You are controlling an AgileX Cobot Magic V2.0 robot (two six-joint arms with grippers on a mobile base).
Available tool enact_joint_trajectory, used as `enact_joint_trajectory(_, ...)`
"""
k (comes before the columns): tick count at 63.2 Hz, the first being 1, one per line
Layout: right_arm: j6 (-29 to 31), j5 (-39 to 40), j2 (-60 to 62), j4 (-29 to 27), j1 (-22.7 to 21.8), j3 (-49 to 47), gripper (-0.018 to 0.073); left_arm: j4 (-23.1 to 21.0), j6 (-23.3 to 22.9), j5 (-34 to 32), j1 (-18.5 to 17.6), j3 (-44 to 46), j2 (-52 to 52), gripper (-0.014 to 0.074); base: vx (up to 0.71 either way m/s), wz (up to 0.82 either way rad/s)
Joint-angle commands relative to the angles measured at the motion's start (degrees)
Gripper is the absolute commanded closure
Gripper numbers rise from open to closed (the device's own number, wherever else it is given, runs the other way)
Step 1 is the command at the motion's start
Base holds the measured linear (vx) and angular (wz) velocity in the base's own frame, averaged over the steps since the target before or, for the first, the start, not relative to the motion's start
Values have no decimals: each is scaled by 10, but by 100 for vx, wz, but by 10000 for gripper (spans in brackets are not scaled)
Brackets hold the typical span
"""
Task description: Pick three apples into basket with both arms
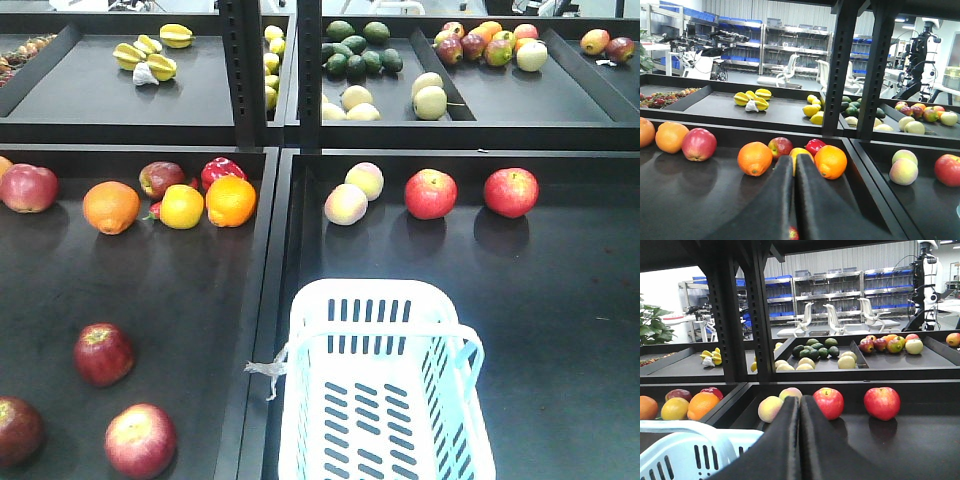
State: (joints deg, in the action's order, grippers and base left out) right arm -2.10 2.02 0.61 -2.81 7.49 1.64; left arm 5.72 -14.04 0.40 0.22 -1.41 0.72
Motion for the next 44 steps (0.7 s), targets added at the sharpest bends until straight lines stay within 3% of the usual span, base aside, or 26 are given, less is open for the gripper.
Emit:
enact_joint_trajectory(1,0,43,6,2,0,8,568,-4,0,-45,-3,-9,8,603,0,0)
enact_joint_trajectory(17,0,43,6,2,0,8,568,-10,-3,-59,-3,-2,8,603,0,0)
enact_joint_trajectory(36,0,43,6,2,0,8,568,-8,-21,105,-3,167,-33,603,0,0)
enact_joint_trajectory(44,0,43,6,2,0,8,568,-8,10,178,-3,266,-111,603,0,0)
